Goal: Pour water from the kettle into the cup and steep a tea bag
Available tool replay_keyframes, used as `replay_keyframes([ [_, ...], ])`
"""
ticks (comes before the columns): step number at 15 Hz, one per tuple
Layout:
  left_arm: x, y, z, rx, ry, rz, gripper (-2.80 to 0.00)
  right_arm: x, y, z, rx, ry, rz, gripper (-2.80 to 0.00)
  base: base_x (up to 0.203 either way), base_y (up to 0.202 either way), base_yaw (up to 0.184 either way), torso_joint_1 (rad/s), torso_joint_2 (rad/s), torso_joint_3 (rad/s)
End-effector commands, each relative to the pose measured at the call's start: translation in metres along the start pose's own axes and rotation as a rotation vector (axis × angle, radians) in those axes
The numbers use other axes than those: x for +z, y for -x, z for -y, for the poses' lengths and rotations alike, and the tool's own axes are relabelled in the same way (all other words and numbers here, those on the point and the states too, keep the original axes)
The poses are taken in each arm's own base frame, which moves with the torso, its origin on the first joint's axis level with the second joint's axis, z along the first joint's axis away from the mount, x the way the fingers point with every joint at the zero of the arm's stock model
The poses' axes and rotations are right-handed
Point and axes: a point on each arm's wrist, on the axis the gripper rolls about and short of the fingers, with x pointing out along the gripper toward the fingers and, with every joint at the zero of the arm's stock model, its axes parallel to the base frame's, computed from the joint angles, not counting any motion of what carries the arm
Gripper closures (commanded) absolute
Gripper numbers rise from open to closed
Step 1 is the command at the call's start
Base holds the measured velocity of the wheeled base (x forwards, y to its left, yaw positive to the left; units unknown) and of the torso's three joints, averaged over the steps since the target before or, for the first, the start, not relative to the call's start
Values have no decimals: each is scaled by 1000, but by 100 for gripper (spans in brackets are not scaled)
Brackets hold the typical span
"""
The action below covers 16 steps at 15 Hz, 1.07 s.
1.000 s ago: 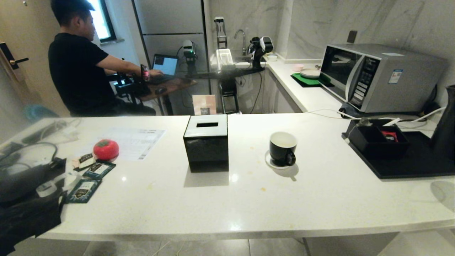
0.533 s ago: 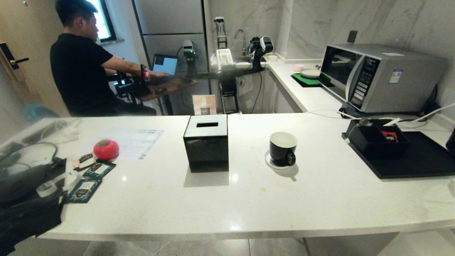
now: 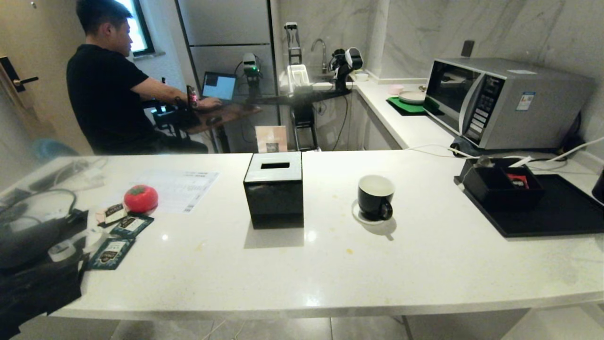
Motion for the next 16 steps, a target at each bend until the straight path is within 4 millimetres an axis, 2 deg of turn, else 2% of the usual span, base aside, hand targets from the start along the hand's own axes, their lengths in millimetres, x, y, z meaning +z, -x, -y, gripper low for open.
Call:
replay_keyframes([
  [1,0,0,0,1,1,0,0,-16,-14,-3,-1,-3,-28,0,0,0,0,0,0,0],
  [9,0,0,0,1,0,0,0,-51,-41,-16,11,-39,-38,0,0,0,0,0,0,0],
  [11,0,0,0,1,1,0,0,-52,-50,-21,21,-43,-22,0,0,0,0,0,0,0],
  [16,0,0,0,1,1,0,0,-65,-68,-47,64,-48,-10,0,0,0,0,0,0,0],
])
